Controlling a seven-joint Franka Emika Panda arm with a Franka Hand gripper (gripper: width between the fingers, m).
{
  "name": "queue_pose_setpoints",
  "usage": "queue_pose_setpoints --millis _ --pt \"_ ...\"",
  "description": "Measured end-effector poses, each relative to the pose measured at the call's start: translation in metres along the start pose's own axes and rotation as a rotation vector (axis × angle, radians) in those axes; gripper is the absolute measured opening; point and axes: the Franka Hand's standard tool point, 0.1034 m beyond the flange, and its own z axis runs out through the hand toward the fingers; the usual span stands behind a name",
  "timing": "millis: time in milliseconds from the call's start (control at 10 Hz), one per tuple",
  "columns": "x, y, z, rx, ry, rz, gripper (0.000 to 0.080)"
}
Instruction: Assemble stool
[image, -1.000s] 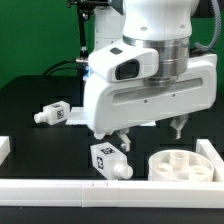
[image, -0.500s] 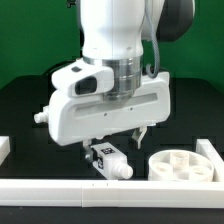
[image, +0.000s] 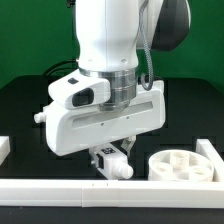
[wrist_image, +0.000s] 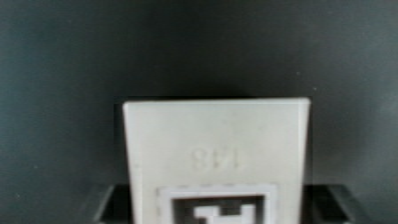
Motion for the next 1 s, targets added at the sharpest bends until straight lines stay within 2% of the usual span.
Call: queue_pose_setpoints --millis 100,200,300,400,500,600,700,800,900,1000 --pt "0.0 0.0 0.0 0.0 0.0 0.0 0.0328" --pt "0.0 0.0 -0.001 0.0 0.0 -0.003 0.0328" --pt "-0.002 0.0 -0.011 -0.007 0.006 -0.07 0.0328" --pt "-0.008 -0.006 -0.034 -0.004 0.002 -0.115 0.0328" --pt "-0.014 -0.019 -0.048 -0.005 0.008 -0.131 0.0328" --pt "-0.022 -0.039 -0.057 -0.011 0.01 -0.221 0.0328" --pt "-0.025 -0.052 -0.057 -0.037 0.046 -0.301 0.0328" --pt "-0.033 -0.039 -0.035 -0.043 0.069 -0.352 0.0328" --pt "-0.034 -0.032 -0.027 -0.042 0.053 -0.407 0.0328" --pt "-0.034 -0.033 -0.029 -0.051 0.05 -0.489 0.0328"
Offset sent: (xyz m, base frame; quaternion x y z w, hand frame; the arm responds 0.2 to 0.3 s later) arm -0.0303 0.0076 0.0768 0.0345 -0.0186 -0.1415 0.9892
